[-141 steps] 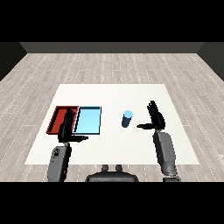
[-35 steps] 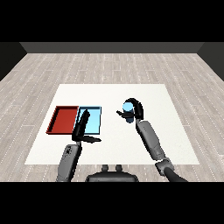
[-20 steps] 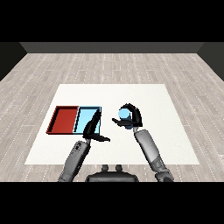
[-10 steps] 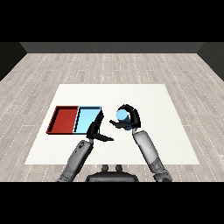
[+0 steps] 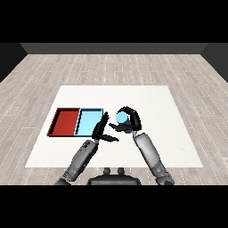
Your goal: Pick the blue can and put it in the blue box
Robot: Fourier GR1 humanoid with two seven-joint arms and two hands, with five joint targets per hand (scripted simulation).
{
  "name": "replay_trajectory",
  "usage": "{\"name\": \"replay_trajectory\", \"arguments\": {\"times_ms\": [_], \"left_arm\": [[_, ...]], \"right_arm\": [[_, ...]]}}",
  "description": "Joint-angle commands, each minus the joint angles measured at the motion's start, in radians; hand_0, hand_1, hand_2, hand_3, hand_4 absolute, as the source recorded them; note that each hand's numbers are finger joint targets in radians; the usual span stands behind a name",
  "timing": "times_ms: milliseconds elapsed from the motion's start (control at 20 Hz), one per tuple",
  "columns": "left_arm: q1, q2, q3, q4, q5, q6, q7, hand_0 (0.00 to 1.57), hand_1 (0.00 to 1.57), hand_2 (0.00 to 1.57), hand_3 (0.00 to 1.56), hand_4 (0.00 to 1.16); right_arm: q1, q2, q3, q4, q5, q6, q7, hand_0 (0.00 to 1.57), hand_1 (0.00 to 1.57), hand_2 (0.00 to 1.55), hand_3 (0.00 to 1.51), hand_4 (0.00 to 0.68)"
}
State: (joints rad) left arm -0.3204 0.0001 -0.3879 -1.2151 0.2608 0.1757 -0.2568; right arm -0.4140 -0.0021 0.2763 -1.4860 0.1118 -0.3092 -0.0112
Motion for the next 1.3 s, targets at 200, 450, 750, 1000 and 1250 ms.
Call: {"name": "replay_trajectory", "arguments": {"times_ms": [200, 450, 750, 1000, 1250], "left_arm": [[-0.020, 0.000, -0.042, -0.036, 0.036, 0.051, 0.030, 0.00, 0.00, 0.00, 0.00, 0.00], [-0.084, 0.000, -0.017, 0.148, 0.056, 0.002, -0.080, 0.00, 0.00, 0.00, 0.00, 0.00], [-0.024, 0.000, -0.056, -0.012, 0.065, 0.045, -0.008, 0.00, 0.00, 0.00, 0.00, 0.00], [-0.092, 0.000, -0.094, 0.069, 0.100, 0.069, -0.049, 0.00, 0.00, 0.00, 0.00, 0.00], [-0.186, 0.000, -0.105, 0.229, 0.212, 0.045, -0.171, 0.00, 0.00, 0.00, 0.00, 0.00]], "right_arm": [[-0.040, 0.002, 0.058, -0.016, 0.012, -0.023, 0.053, 1.48, 1.48, 1.46, 1.39, 0.612], [0.034, 0.002, 0.183, -0.003, -0.016, -0.117, -0.046, 1.48, 1.48, 1.47, 1.41, 0.610], [0.019, 0.002, 0.098, 0.046, -0.088, -0.057, -0.088, 1.46, 1.46, 1.45, 1.39, 0.628], [-0.063, 0.002, 0.149, 0.133, -0.194, -0.131, -0.120, 1.45, 1.45, 1.45, 1.38, 0.592], [-0.076, 0.002, 0.220, 0.078, -0.213, -0.202, -0.074, 1.45, 1.45, 1.45, 1.39, 0.602]]}}
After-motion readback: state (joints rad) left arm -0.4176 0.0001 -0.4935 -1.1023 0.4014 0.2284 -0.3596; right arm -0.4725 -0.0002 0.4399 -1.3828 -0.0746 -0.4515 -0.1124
